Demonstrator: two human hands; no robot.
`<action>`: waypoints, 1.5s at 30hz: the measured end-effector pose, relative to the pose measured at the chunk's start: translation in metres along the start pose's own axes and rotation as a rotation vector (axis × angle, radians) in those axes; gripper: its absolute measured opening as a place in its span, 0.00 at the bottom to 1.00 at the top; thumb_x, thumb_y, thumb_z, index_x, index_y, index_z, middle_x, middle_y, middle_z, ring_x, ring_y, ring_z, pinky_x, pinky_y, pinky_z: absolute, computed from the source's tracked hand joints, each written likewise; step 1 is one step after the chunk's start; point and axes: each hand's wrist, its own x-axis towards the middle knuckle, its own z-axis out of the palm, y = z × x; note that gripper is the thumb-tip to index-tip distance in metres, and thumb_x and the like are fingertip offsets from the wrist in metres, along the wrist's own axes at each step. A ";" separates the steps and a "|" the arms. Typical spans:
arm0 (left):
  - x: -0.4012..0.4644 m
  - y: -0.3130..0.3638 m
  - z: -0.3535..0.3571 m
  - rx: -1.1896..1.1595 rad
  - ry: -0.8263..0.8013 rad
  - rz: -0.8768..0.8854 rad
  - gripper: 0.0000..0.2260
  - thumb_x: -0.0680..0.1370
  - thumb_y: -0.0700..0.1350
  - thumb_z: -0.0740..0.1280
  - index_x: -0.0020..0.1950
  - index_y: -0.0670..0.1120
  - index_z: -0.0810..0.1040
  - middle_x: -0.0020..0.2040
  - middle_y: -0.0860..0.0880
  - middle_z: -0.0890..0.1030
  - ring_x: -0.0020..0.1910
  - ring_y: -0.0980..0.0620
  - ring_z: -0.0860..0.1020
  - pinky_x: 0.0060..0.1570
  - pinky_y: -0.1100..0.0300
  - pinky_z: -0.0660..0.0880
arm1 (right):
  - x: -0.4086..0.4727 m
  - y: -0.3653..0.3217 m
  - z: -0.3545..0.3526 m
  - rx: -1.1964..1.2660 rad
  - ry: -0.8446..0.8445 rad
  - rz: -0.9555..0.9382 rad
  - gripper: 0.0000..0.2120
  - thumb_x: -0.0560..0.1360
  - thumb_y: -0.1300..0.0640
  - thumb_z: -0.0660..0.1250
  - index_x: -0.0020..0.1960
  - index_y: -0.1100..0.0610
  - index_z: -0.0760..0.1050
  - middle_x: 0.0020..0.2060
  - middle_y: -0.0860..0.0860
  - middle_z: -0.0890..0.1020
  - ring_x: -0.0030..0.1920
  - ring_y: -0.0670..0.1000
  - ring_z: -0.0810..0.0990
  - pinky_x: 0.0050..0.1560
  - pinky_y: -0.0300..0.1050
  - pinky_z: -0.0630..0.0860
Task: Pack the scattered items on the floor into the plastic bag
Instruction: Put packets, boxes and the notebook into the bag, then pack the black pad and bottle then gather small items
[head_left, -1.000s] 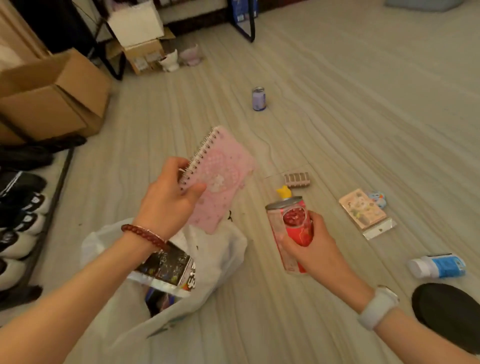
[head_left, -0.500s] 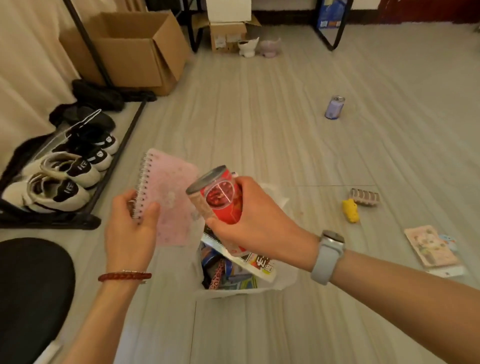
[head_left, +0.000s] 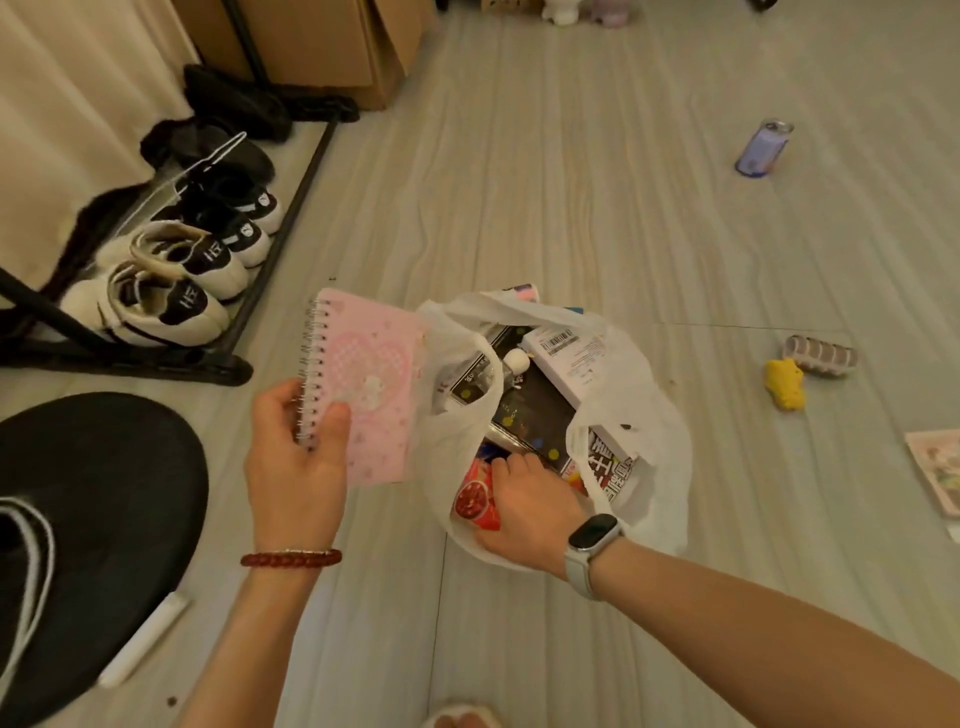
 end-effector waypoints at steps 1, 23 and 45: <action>-0.001 -0.002 -0.001 -0.013 0.002 -0.007 0.16 0.76 0.40 0.63 0.63 0.40 0.67 0.53 0.50 0.72 0.50 0.52 0.73 0.37 0.71 0.66 | 0.001 0.001 0.005 -0.032 0.002 -0.010 0.28 0.71 0.41 0.63 0.62 0.60 0.66 0.58 0.57 0.72 0.57 0.57 0.70 0.56 0.51 0.72; -0.031 0.019 0.041 -0.118 -0.310 0.011 0.11 0.75 0.40 0.66 0.53 0.50 0.68 0.44 0.58 0.75 0.39 0.66 0.75 0.33 0.74 0.72 | -0.054 0.113 -0.089 -0.518 0.414 -0.029 0.27 0.59 0.58 0.75 0.57 0.59 0.75 0.56 0.59 0.79 0.51 0.60 0.80 0.46 0.52 0.77; -0.045 0.052 0.153 0.005 -0.668 0.027 0.18 0.75 0.43 0.66 0.64 0.45 0.73 0.59 0.45 0.79 0.55 0.53 0.76 0.56 0.63 0.71 | -0.085 0.126 -0.131 0.626 0.671 0.392 0.14 0.78 0.54 0.58 0.36 0.58 0.73 0.23 0.46 0.70 0.23 0.36 0.74 0.29 0.41 0.70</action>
